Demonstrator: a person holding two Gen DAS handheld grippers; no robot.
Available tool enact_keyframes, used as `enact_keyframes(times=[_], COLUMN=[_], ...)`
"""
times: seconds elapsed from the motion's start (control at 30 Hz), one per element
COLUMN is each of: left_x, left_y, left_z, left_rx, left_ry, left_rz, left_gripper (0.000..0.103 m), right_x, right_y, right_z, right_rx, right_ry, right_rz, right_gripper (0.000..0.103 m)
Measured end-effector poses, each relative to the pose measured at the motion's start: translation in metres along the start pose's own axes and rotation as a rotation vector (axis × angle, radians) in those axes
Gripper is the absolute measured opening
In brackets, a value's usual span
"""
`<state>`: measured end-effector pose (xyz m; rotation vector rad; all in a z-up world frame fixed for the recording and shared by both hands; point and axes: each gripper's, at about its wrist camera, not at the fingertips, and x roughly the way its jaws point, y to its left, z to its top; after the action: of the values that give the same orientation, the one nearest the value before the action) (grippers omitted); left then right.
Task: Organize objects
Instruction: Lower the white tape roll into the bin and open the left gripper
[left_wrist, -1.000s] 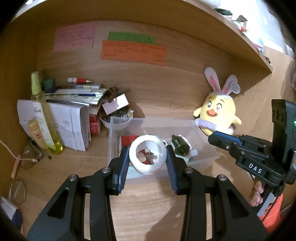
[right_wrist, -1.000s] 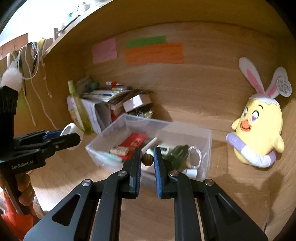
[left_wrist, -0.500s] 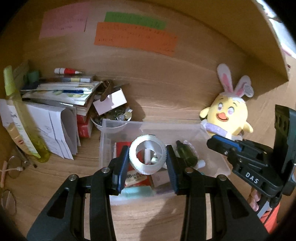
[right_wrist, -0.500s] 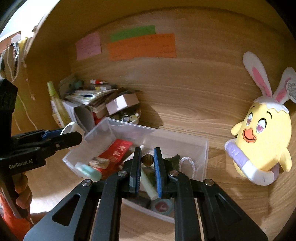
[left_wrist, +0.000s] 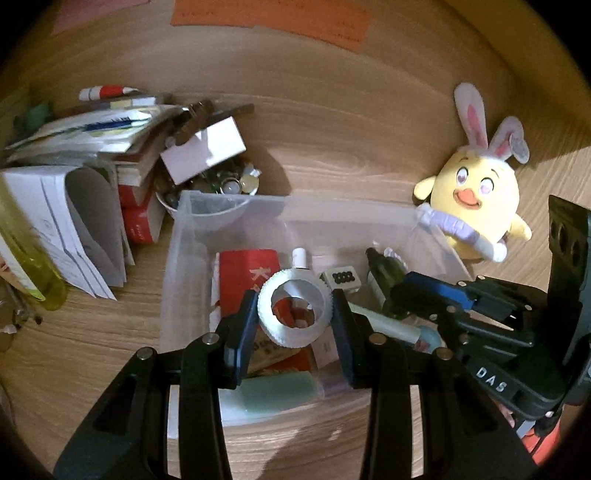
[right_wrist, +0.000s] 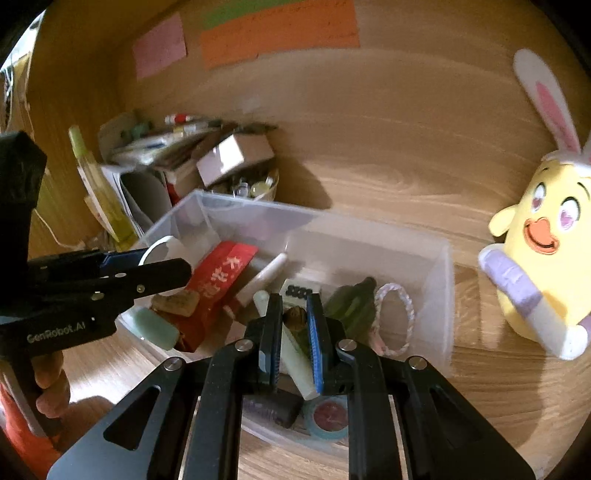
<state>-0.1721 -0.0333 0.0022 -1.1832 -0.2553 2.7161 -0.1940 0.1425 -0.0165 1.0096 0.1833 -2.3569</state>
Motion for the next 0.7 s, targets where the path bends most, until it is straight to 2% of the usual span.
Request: enact_keyframes(times=[0.33,0.5,0.57,0.7], left_x=[-0.003,-0.015,-0.021,-0.035], left_y=[0.001,-0.004,-0.007,-0.012], left_z=[0.001,0.001,0.001,-0.001], left_rx=[-0.012,0.007,0.02,0.044], left_ry=[0.01,-0.021,-0.039,-0.073], left_rz=[-0.04,-0.021,-0.011,0.01], left_gripper=[0.042,0.042,0.042,0.045], right_x=[0.01,0.002,-0.005,-0.019], right_y=[0.007,0.009,0.01,0.011], right_z=[-0.003,-0.002,-0.001,0.0], right_rx=[-0.026,-0.037,-0.048,-0.065], right_ry=[0.026,0.008,-0.007,-0.027], right_rz=[-0.011,-0.036,-0.047,-0.063], right_gripper=[0.015,0.038,0.044,0.05])
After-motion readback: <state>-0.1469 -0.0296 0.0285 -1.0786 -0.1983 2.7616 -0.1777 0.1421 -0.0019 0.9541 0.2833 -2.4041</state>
